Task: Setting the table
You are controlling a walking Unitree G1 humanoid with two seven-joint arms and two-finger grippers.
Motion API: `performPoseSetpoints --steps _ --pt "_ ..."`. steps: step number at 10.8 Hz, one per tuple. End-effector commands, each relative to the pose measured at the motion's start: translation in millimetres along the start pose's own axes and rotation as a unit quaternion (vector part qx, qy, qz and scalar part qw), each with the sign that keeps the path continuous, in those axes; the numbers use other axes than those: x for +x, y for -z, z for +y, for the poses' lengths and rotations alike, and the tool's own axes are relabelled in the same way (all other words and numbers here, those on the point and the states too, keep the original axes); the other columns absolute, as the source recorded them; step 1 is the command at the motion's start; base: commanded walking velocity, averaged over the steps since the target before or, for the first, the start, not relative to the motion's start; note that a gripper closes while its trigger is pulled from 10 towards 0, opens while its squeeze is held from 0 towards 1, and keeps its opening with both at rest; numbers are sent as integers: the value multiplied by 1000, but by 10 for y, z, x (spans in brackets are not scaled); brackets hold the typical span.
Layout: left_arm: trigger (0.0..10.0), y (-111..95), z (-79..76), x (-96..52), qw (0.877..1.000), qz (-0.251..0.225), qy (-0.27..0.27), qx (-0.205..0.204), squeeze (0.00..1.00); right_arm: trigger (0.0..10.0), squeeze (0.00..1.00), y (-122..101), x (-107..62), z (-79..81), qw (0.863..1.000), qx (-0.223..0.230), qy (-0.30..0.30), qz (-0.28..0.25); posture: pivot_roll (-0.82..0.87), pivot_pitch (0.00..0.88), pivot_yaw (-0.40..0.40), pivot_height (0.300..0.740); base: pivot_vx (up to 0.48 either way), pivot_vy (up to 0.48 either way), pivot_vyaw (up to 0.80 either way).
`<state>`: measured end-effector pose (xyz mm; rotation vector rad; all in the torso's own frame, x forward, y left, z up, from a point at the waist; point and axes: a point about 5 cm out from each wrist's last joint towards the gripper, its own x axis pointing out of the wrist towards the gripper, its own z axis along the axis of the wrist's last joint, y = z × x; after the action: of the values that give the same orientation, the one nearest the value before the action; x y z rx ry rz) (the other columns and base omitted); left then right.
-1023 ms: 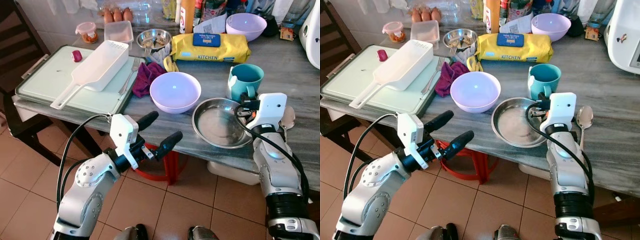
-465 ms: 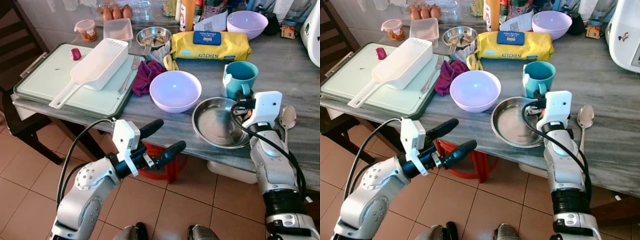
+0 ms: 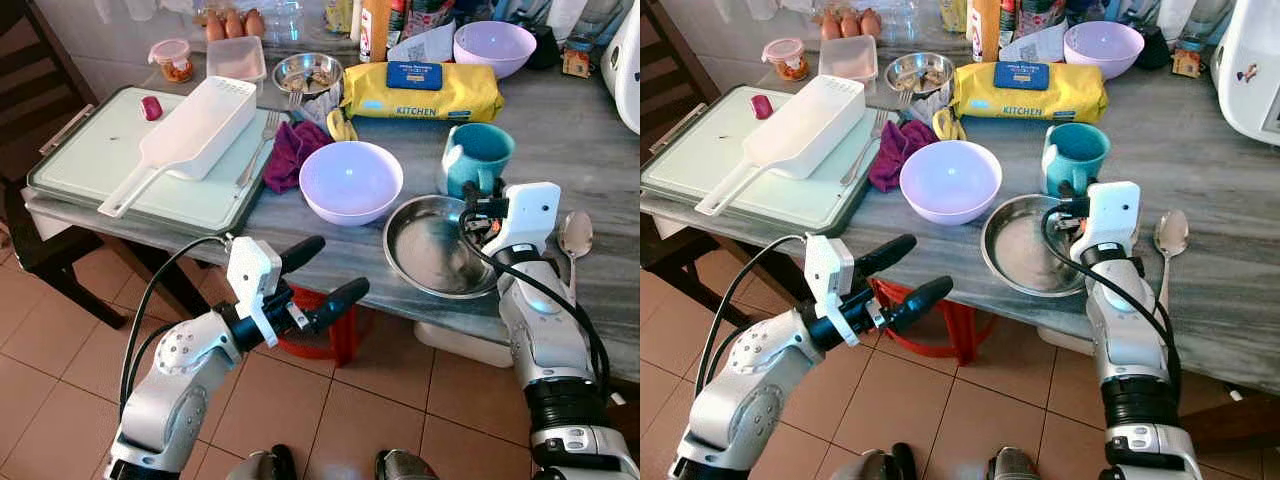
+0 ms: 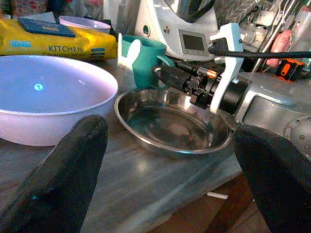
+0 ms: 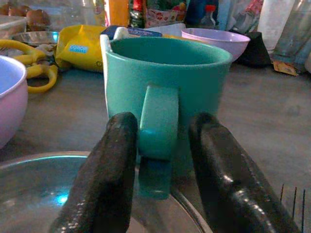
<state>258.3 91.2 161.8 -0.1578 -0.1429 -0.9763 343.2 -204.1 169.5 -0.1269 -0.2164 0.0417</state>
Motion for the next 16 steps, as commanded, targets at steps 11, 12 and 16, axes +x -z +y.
performPoseSetpoints --steps 11,12,16 --pt "10000 -3 39 75 1000 -11 -7 12 0 10000 1000 -633 -106 98 992 -38 5 -119 -167 169 62 740 0 0 0" --pt "10000 -6 47 71 1000 -13 -12 13 0 10000 1000 -668 -125 177 991 -39 -10 -127 -167 169 62 740 0 0 0" --pt "10000 -34 90 98 998 -35 -44 9 0 10000 1000 -617 -322 578 988 -51 -73 -127 -163 160 54 740 0 0 0"
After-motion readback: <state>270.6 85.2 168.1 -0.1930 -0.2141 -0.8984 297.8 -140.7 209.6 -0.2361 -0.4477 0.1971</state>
